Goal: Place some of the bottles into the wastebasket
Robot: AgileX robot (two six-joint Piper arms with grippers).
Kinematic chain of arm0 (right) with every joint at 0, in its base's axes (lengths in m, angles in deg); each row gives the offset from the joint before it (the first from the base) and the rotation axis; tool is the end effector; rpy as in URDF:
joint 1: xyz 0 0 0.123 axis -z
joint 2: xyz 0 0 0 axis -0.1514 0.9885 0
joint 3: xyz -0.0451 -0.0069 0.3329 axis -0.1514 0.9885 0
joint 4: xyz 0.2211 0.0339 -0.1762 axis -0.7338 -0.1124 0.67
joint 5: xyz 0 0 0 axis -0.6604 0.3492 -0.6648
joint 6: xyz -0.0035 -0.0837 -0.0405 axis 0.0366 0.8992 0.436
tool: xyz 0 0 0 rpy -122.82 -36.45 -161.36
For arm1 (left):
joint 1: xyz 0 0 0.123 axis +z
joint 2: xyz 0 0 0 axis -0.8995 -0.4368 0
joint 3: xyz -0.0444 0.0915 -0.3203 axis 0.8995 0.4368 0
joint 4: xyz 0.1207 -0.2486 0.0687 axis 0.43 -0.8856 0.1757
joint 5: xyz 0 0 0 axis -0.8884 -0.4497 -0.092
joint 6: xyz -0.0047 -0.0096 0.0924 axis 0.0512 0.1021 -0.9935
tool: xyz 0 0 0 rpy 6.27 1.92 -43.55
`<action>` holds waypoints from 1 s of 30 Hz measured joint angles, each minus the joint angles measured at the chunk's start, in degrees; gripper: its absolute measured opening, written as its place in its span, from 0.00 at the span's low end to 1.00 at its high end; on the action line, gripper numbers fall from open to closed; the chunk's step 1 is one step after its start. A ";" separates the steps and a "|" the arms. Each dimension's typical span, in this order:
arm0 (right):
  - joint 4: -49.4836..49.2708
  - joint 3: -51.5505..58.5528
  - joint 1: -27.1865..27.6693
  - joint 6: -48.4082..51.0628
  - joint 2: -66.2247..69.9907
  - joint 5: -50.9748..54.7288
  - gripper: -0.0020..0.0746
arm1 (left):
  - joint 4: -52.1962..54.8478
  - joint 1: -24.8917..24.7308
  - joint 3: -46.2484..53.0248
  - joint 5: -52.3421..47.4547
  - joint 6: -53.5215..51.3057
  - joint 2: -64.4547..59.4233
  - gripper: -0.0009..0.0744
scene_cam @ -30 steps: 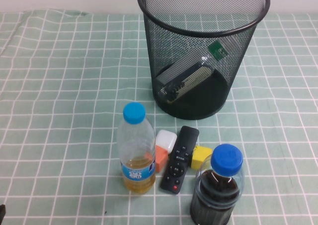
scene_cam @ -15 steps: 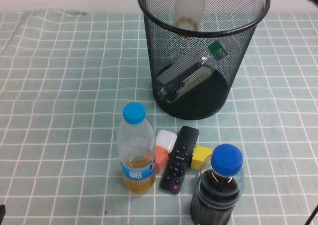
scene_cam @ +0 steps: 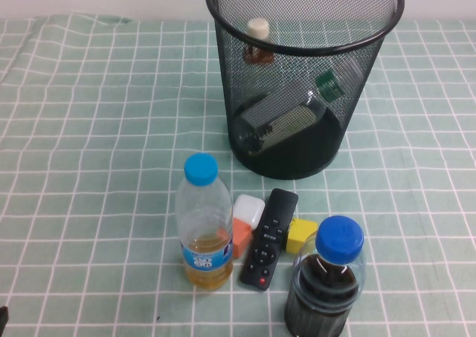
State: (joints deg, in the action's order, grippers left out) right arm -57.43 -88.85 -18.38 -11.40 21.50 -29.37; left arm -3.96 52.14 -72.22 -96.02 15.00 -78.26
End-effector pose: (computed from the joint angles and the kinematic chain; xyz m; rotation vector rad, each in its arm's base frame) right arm 0.3701 0.1806 0.5477 -0.2735 2.0136 0.3103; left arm 0.0365 -0.0069 0.1709 0.2771 1.8297 -0.0691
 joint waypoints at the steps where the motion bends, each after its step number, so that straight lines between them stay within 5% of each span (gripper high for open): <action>1: 1.02 0.00 0.00 0.00 -1.41 2.21 0.37 | 0.00 0.00 0.00 0.00 0.00 0.00 0.01; 7: 6.85 0.00 0.00 -1.13 -8.30 13.70 0.02 | 0.00 0.00 0.00 0.00 0.00 0.00 0.01; 12: 14.46 0.28 0.00 -7.02 -12.62 23.38 0.02 | 0.00 0.00 0.00 0.00 0.00 0.00 0.01; 21: 17.61 5.86 0.13 0.31 -20.88 22.97 0.02 | 0.00 0.00 0.00 0.00 0.00 0.00 0.01; 24: 16.91 14.70 2.62 1.81 -26.73 16.12 0.02 | 0.00 0.00 0.00 0.00 0.00 0.00 0.01; 30: 6.40 49.58 15.66 8.10 -45.60 -17.04 0.02 | 0.00 0.00 0.00 0.00 0.00 0.00 0.01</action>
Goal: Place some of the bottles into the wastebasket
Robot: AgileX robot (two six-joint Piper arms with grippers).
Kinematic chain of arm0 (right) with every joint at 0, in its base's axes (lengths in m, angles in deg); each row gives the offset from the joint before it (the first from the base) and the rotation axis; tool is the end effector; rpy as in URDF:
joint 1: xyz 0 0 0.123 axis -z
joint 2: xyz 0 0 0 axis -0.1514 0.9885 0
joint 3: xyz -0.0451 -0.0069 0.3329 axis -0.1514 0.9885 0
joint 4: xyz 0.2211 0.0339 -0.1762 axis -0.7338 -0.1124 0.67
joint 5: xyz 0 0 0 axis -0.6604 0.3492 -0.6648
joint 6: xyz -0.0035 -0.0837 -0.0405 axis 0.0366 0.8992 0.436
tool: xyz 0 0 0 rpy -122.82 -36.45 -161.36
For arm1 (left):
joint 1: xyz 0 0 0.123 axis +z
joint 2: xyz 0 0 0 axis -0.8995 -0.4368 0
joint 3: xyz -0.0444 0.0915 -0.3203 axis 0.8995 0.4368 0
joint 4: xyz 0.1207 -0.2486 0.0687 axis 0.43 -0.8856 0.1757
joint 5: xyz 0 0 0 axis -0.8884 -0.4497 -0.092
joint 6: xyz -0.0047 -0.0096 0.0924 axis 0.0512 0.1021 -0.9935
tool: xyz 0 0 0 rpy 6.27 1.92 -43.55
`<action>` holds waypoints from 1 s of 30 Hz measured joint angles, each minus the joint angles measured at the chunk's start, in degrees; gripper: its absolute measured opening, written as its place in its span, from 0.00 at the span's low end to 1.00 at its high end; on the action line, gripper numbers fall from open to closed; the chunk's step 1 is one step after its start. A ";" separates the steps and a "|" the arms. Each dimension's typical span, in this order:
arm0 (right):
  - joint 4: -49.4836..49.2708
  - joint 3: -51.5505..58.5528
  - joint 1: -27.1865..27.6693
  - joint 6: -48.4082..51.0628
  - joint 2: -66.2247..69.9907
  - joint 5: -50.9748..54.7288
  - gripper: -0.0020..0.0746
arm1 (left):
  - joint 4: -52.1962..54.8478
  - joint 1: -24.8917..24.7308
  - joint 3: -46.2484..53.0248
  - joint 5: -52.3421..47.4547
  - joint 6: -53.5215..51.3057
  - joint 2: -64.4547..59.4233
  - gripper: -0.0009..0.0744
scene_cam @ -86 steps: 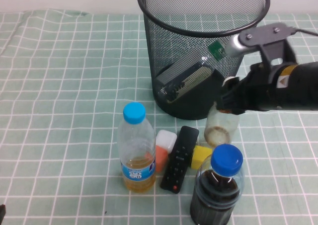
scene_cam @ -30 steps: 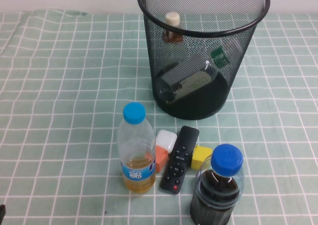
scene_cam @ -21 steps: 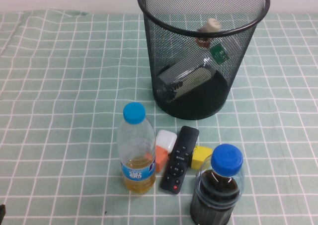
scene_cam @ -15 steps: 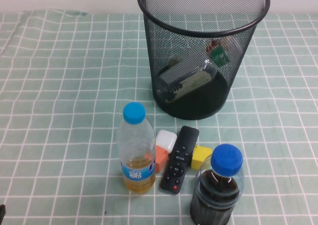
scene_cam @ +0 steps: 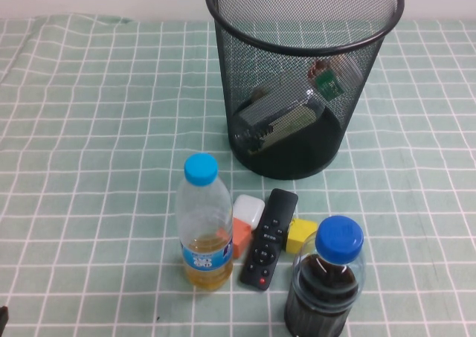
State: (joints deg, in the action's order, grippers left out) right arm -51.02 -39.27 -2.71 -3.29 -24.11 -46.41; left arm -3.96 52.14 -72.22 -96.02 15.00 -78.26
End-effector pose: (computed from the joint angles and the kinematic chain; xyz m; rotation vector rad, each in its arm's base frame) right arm 0.1692 0.0226 0.5096 -0.1838 1.7725 -0.0420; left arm 0.0365 -0.0069 0.1709 0.2771 1.8297 -0.0691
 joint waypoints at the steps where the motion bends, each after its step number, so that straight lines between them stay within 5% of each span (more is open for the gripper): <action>1: -0.77 7.10 2.28 0.00 -3.52 -5.83 0.02 | 0.00 0.00 0.00 0.00 0.00 0.00 0.01; 7: -7.13 44.38 11.42 0.00 -22.16 -34.60 0.02 | 0.00 0.00 0.00 0.00 0.00 0.00 0.01; 11: -7.27 60.49 16.34 -1.06 -33.92 -44.47 0.02 | 0.00 0.00 0.00 0.00 0.00 0.00 0.01; 15: -8.68 69.55 19.78 -3.26 -42.84 -44.63 0.02 | 0.00 0.00 0.00 0.00 0.00 0.00 0.01; 22: -8.27 69.48 20.86 -1.89 -53.87 -24.45 0.02 | 0.00 0.00 0.00 0.00 0.00 0.00 0.01; 30: -7.98 69.37 20.86 -0.50 -53.61 -15.48 0.02 | 0.00 0.00 0.00 0.00 0.00 0.00 0.01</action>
